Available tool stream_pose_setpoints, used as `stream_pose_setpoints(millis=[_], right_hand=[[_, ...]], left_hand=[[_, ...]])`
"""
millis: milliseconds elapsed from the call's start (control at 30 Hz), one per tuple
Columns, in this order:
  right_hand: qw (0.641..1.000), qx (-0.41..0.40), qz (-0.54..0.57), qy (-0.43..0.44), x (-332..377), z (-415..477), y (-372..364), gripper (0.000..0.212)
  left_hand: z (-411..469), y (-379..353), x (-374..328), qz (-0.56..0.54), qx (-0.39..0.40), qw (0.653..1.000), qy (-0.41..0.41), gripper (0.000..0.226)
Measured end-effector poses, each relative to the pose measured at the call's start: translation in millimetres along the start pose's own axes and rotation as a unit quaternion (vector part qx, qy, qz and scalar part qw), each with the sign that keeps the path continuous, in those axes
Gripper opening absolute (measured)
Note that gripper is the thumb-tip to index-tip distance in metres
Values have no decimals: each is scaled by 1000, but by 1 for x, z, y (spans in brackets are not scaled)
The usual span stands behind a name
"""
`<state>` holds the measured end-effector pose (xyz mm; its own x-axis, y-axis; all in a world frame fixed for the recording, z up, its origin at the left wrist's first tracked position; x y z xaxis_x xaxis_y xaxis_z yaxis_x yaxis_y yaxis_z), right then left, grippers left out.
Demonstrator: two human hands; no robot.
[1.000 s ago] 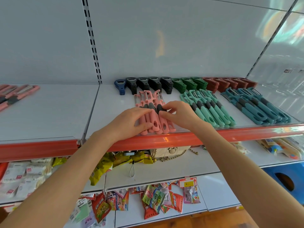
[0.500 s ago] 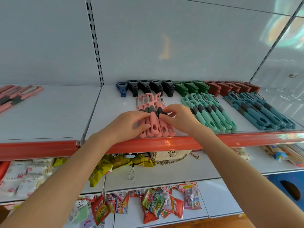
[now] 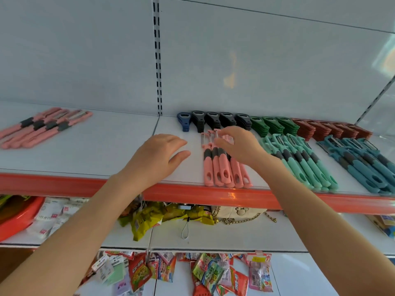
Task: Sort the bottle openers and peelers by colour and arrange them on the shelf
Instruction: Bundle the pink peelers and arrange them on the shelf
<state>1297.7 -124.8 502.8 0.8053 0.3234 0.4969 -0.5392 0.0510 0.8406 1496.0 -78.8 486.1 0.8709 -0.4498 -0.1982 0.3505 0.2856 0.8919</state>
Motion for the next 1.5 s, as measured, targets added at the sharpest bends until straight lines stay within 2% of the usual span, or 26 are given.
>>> stream_pose_setpoints(millis=[167,500,567,633,700,767,867,933,1033,1133,1200,1300,1400,1500], right_hand=[[999,31,16,29,52,28,-38,39],[989,99,62,88,213,70,-143,41],[988,103,62,92,244,76,-161,36],[990,99,60,79,266,82,-179,15],[992,94,48,64,285,85,-194,27],[994,99,40,39,295,89,-206,23],[993,112,16,-9,304,98,-217,35],[992,119,15,-39,307,108,-224,34],[991,114,-8,-74,312,123,-234,36],[990,117,-33,-75,315,136,-241,41],[989,118,-45,-73,317,143,-244,47],[988,121,-59,-72,315,150,-244,59],[986,139,-49,-78,305,156,-240,44],[984,148,-38,-91,292,159,-232,35]], left_hand=[[-34,34,46,25,-1,998,63,42],[-136,106,192,79,-5,983,164,39],[-151,119,220,82,-5,982,173,37],[-163,130,246,82,-1,979,187,37],[-171,136,272,88,5,976,201,38],[-174,139,296,90,8,972,216,38],[-171,139,324,98,4,963,250,40],[-166,138,342,121,4,952,282,44],[-157,131,371,150,22,930,334,66],[-143,120,382,110,48,921,371,83],[-130,114,380,94,55,922,372,83],[-107,106,375,40,33,931,361,72],[-89,93,373,25,32,938,345,64],[-78,86,373,75,14,931,356,65]])
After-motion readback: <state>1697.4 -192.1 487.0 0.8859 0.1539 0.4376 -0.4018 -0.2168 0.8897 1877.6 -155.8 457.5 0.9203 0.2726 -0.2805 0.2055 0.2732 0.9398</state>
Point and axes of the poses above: each hand's wrist, its own z-axis towards the middle knuckle, its own y-axis out of the back of the hand, x = y × z, the point moved 1 cm from there along z, towards the middle knuckle, and after that the axes turned 5 degrees about z, right-handed, at the moved point
